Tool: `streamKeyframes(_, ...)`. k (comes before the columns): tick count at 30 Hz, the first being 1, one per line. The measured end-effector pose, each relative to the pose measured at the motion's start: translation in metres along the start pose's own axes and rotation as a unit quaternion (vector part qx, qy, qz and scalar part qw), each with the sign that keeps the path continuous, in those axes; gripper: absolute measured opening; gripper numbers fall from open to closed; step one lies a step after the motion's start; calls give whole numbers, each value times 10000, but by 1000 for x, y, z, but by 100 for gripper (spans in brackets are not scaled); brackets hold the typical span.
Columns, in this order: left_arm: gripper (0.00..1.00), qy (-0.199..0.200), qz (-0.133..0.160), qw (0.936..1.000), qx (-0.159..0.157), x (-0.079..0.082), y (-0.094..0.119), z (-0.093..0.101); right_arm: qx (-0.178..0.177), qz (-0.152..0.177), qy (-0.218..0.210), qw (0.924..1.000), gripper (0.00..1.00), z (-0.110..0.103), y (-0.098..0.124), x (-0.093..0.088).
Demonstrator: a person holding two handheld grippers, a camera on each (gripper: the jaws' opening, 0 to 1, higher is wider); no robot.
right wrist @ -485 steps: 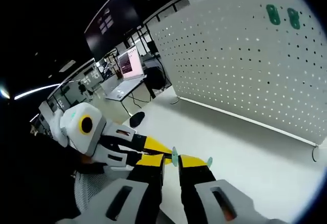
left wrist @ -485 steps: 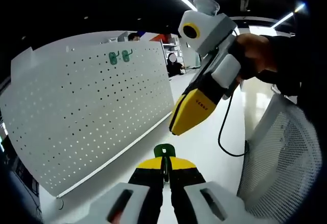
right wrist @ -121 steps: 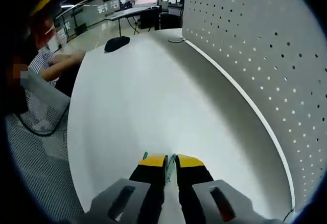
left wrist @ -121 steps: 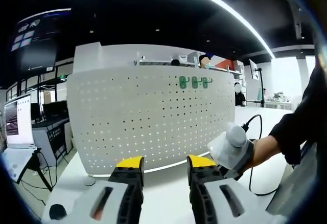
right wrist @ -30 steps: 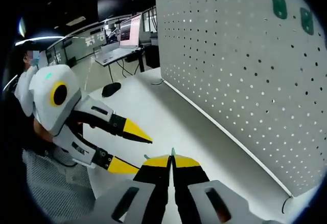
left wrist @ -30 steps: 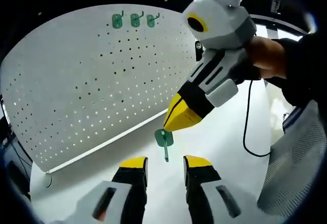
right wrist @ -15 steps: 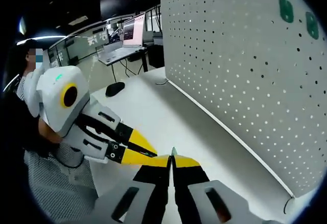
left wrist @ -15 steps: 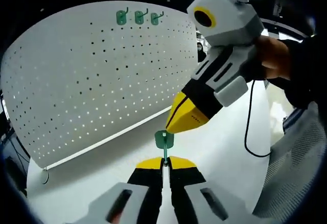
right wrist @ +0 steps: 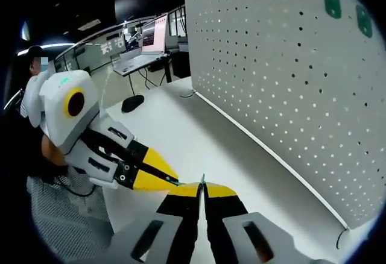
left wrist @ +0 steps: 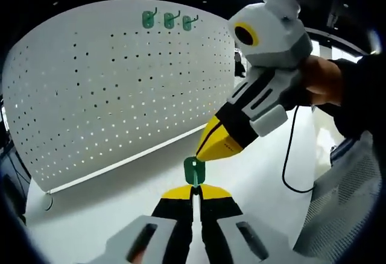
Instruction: Insert the hook assembly into the mounting plate slot until the hook locks in place.
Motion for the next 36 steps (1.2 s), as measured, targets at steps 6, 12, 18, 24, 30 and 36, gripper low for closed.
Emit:
streamKeyframes(6,2,77,-4,10000,12,0,1,0,57,-16,-84,9999,3,-1,-1,-4)
streamKeyframes(12,2,292,71,9995,29,0,2,-3,49,-22,-180,9998,4,2,-3,-8)
streamKeyframes(18,2,385,91,9992,42,-1,3,-6,183,-40,-602,9980,5,6,-8,-17)
streamKeyframes(24,2,422,144,9990,38,0,3,-6,497,-49,-1478,9877,7,6,-15,-27)
streamKeyframes(30,2,424,220,9988,40,3,3,-6,804,106,-2317,9694,7,9,-15,-25)
streamKeyframes(36,2,425,342,9985,8,7,3,-4,855,112,-2544,9632,7,11,-18,-27)
Point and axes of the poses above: the point that each gripper's makers call its tool centre point, and the gripper's own axes: y roughly backward along the fingers, z roughly to its right, x roughly out of its top, the point moved 4 cm from there along y, roughly backward along the fingers, and after that the axes turned 10 degrees about -y, right-handed, at the moved point
